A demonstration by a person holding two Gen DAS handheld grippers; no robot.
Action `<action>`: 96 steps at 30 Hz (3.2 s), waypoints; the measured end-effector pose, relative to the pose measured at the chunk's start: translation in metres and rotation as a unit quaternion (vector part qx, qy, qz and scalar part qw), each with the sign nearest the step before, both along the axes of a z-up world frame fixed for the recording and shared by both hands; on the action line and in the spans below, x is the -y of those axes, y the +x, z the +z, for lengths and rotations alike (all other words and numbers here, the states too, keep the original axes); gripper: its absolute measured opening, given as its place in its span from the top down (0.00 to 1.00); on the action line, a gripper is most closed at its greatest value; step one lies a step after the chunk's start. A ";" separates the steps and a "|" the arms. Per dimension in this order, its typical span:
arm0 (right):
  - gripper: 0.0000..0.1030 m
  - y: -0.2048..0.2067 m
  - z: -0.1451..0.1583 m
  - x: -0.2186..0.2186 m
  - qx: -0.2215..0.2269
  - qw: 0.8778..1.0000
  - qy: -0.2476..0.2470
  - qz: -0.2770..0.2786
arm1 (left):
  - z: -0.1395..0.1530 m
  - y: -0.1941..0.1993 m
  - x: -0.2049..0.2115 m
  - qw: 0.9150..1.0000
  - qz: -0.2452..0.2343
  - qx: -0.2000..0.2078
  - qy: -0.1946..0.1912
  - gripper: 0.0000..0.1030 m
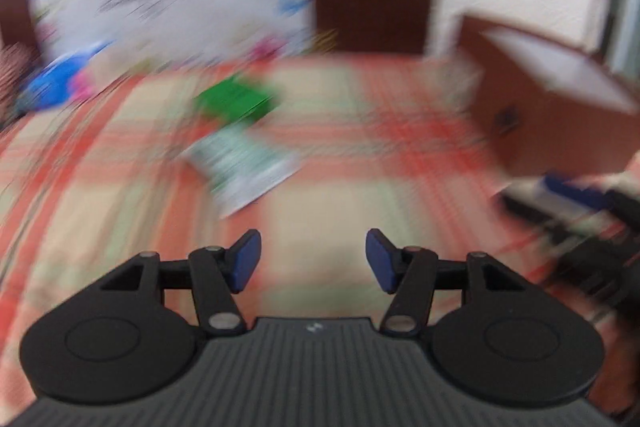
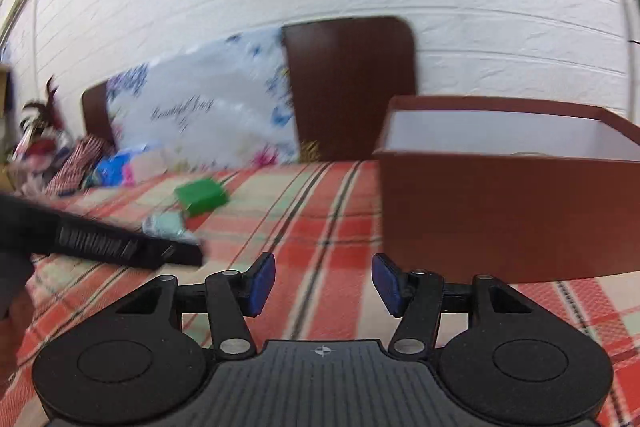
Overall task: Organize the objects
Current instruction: 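Reach the left tool to the green-and-white packet and grasp it, then lower the packet into the brown box and release it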
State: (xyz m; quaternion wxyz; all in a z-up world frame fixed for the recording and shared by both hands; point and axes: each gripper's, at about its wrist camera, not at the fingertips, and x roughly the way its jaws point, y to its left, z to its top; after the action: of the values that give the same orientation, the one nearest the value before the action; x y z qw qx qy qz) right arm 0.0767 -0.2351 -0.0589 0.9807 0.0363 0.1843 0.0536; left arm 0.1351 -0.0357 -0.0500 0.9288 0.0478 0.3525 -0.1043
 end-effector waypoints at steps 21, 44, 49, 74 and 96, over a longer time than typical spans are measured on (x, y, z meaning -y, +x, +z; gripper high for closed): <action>0.49 0.148 -0.010 -0.132 -0.099 0.985 -0.047 0.131 | -0.031 0.012 -0.152 0.983 0.163 0.055 -0.066 0.02; 0.14 -0.062 -0.021 0.017 -0.099 0.994 -0.054 0.000 | 0.014 -0.027 0.020 0.973 -0.076 -0.106 -0.191 0.14; 0.11 -0.048 -0.022 0.008 -0.108 0.992 -0.059 0.039 | 0.006 -0.019 0.070 0.956 -0.102 -0.186 -0.202 0.33; 0.55 -0.042 0.044 0.075 0.121 0.987 -0.051 -0.090 | 0.112 0.015 0.198 0.958 -0.233 -0.025 -0.167 0.58; 0.24 -0.033 0.009 0.115 0.091 0.979 -0.016 -0.179 | 0.070 0.002 0.166 0.991 -0.111 0.054 -0.056 0.28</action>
State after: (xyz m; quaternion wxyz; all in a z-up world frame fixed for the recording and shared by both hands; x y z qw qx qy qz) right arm 0.0434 -0.3498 -0.0498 0.9875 0.0477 0.0860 -0.1230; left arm 0.1367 -0.2013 0.0198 0.9302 0.0403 0.2883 -0.2235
